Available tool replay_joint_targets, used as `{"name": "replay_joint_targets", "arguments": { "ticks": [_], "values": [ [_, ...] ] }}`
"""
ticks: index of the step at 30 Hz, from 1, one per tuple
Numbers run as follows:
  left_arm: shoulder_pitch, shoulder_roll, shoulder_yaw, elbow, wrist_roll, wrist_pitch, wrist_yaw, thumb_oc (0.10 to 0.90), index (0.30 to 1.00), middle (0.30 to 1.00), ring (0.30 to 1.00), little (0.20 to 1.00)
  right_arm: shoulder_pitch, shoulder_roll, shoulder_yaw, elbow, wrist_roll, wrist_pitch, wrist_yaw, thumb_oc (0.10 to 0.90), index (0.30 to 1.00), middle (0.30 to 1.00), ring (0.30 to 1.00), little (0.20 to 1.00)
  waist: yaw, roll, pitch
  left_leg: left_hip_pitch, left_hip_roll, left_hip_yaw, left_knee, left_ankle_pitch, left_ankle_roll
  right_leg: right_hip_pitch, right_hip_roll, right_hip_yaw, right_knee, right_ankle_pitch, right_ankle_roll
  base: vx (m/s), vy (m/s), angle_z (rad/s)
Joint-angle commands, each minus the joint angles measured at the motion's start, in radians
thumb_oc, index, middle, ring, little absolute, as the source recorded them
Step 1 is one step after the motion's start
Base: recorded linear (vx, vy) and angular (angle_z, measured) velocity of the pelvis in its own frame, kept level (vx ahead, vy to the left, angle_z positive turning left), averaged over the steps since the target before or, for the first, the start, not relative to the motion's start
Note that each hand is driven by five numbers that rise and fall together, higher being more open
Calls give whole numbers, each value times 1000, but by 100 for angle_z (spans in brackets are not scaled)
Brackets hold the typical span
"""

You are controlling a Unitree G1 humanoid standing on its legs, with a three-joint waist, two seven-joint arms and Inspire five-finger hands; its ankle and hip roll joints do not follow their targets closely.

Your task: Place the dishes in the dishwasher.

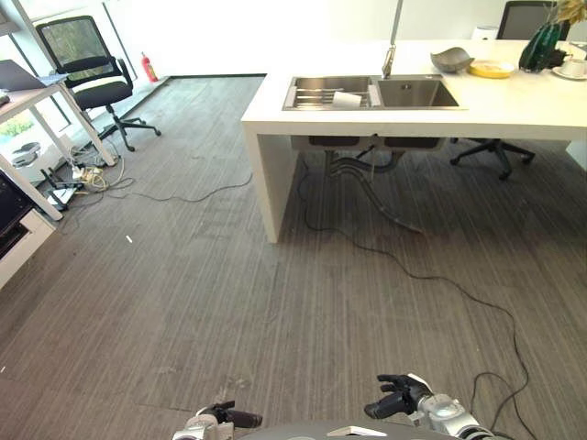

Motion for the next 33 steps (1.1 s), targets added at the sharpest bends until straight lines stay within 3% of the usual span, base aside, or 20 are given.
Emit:
{"name": "replay_joint_targets", "arguments": {
  "ticks": [1,8,12,14,18,24,33],
  "values": [
    [-43,-9,50,18,-3,-40,21,800,900,900,900,900,-68,35,4,54,5,-42,-7,800,900,900,900,900,-9,-70,6,17,-80,-15,-122,19,1,227,-32,-33,-361,86,95,0,0,0],
    [-36,-14,52,16,5,-62,32,800,900,900,900,900,-42,46,-27,88,27,-46,-13,800,900,900,900,900,-11,-70,5,18,-81,-20,-122,19,-1,231,-34,-42,-361,83,95,0,0,0],
    [-28,-12,62,-11,-2,-106,67,800,900,900,900,900,-18,59,-47,86,53,-63,-19,800,900,900,900,900,-10,-74,5,20,-80,-24,-122,17,-2,235,-35,-46,-361,81,95,0,-4,1],
    [-16,3,141,-8,-80,-135,57,800,900,900,900,900,-6,58,-69,77,77,-76,-9,800,900,900,900,900,-5,-78,7,22,-79,-29,-122,16,-3,237,-36,-50,-361,78,95,-6,-26,4],
    [-23,4,165,20,-108,-128,85,800,900,900,900,900,-8,60,-77,76,95,-79,-15,800,900,900,900,900,-7,-78,4,25,-79,-26,-122,14,-3,242,-37,-53,-361,75,95,2,-9,5],
    [-29,-20,129,2,-116,-114,157,800,900,900,900,900,4,55,-90,96,118,-69,-50,800,900,900,900,900,-20,-68,3,30,-78,-18,-122,13,-5,245,-35,-48,-361,77,94,1,0,1],
    [-6,-67,150,-60,-242,-85,92,800,900,900,900,900,16,46,-133,59,184,-57,-24,800,900,900,900,900,-33,-45,22,29,-78,-20,-122,14,-5,237,-34,-46,-361,81,88,-5,-1,-4]
  ]
}}
